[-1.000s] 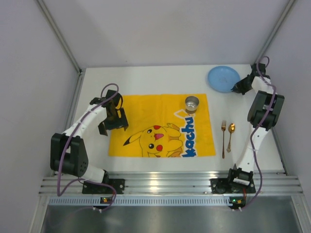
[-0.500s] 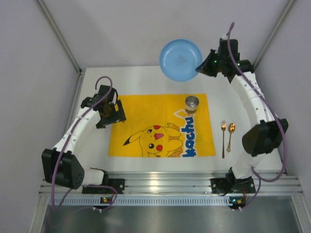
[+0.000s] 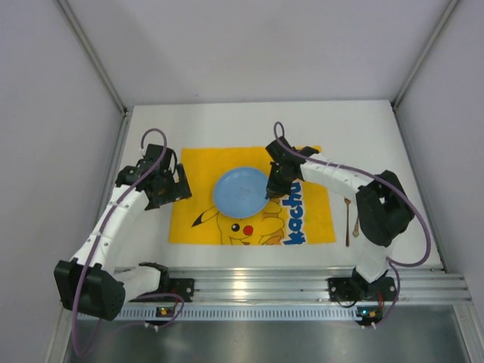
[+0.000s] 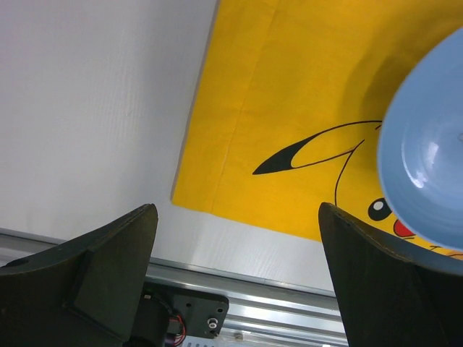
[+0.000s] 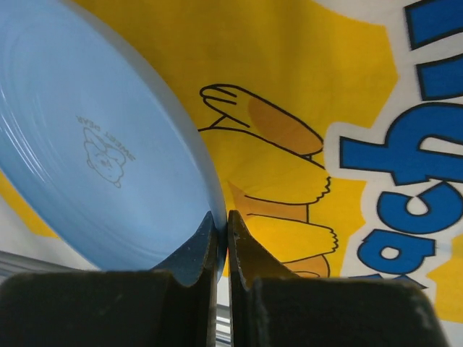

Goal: Set the dinner table for one person

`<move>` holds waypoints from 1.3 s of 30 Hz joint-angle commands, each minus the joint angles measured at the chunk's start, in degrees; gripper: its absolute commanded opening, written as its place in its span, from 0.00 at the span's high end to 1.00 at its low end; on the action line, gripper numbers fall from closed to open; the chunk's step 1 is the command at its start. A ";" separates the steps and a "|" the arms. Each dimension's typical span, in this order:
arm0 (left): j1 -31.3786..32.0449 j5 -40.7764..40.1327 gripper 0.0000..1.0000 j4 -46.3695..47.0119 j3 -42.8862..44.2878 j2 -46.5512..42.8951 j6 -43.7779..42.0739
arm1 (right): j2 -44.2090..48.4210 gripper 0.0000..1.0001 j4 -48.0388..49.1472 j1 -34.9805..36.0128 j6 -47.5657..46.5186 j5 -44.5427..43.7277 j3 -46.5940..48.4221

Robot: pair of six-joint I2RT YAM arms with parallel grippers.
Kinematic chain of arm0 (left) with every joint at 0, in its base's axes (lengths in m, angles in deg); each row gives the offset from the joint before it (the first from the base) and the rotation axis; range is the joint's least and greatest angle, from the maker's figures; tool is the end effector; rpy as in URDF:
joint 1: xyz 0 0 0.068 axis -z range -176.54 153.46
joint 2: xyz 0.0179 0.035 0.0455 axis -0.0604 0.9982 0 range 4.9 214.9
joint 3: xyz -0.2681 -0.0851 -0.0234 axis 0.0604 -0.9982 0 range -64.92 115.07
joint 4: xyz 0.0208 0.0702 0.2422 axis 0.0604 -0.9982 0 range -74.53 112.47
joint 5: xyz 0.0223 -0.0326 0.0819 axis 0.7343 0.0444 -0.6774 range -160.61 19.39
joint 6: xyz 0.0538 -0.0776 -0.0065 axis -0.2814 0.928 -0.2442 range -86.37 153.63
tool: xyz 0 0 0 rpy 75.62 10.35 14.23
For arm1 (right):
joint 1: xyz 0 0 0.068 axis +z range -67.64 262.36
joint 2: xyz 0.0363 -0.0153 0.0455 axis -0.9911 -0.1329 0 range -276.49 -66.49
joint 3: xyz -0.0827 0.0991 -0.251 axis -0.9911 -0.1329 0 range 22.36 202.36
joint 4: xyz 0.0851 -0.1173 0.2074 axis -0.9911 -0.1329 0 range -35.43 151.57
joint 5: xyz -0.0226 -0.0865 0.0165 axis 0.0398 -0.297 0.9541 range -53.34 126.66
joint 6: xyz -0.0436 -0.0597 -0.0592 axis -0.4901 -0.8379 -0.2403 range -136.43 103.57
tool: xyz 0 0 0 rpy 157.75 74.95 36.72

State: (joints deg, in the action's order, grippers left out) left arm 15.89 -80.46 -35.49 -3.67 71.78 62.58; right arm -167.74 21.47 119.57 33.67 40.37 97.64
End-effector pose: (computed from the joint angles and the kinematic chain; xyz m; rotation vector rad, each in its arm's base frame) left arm 0.2216 -0.0338 0.2602 -0.4340 2.6159 -0.0061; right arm 0.2966 0.2321 0.1869 0.3000 2.8281 0.4829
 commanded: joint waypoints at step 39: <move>1.90 11.43 0.02 11.28 -8.26 2.20 2.08 | 45.25 0.23 -18.70 -16.95 6.76 -14.78 -34.82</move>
State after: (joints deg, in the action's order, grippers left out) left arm 17.50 -72.65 -29.30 -11.47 72.93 63.95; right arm -127.02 6.76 109.69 38.09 24.41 68.97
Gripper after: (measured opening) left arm 0.983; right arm 0.771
